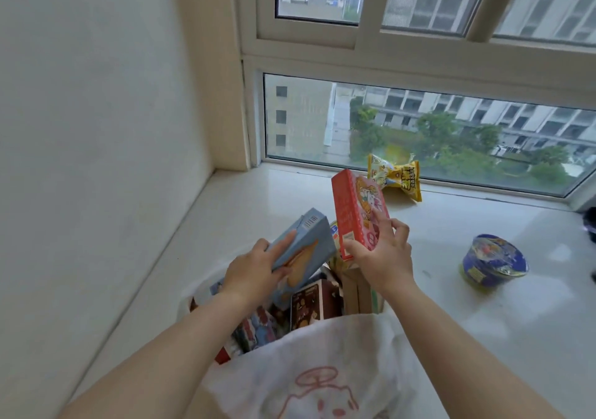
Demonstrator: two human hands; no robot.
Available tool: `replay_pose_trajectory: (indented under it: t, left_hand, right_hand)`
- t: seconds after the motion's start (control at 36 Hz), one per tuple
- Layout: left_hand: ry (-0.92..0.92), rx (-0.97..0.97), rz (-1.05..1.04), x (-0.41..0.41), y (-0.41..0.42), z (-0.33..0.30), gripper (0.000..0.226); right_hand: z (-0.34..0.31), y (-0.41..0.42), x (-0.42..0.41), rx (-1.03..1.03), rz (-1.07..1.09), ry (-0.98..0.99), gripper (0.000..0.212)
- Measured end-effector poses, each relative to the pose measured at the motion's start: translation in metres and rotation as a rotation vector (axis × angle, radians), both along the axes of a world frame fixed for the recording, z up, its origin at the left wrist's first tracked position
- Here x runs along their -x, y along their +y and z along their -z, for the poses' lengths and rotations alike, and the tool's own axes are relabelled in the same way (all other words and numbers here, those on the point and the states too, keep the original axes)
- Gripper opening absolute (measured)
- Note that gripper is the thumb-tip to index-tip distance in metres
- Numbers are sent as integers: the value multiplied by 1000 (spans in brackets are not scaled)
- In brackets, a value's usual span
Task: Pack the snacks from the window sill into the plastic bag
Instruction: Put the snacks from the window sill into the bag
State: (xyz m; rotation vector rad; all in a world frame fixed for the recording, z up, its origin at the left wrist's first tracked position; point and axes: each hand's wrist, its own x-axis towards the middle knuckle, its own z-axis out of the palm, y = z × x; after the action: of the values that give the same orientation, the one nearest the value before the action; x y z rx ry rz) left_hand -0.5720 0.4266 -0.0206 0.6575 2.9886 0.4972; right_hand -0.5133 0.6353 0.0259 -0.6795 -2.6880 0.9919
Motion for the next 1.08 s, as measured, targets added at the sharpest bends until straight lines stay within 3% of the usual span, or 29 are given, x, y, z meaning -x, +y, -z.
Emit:
replay_pose_trajectory:
  t: [0.11, 0.28, 0.47, 0.61, 0.75, 0.89, 1.0, 1.08]
  left_hand:
    - [-103, 248, 102, 16, -10, -8, 62]
    - [-395, 202, 151, 35, -26, -8, 68]
    - [-147, 323, -85, 24, -11, 10, 62]
    - [-113, 384, -222, 23, -5, 14, 56]
    - [-145, 252, -160, 27, 4, 8, 41]
    - [-113, 283, -139, 15, -14, 16, 40]
    - [-117, 464, -156, 31, -30, 6, 44]
    - [43, 617, -82, 33, -33, -1, 44]
  right_hand:
    - [-3, 0, -1, 61, -20, -48, 89]
    - [4, 0, -7, 58, -54, -115, 90]
    - [13, -4, -6, -15, -67, -103, 77]
    - [11, -10, -8, -59, -107, -118, 77]
    - [13, -14, -9, -39, -121, -121, 82]
    - [16, -26, -8, -60, -148, -124, 86]
    - [12, -39, -3, -67, -219, -120, 80]
    - [11, -45, -3, -131, -291, -104, 77]
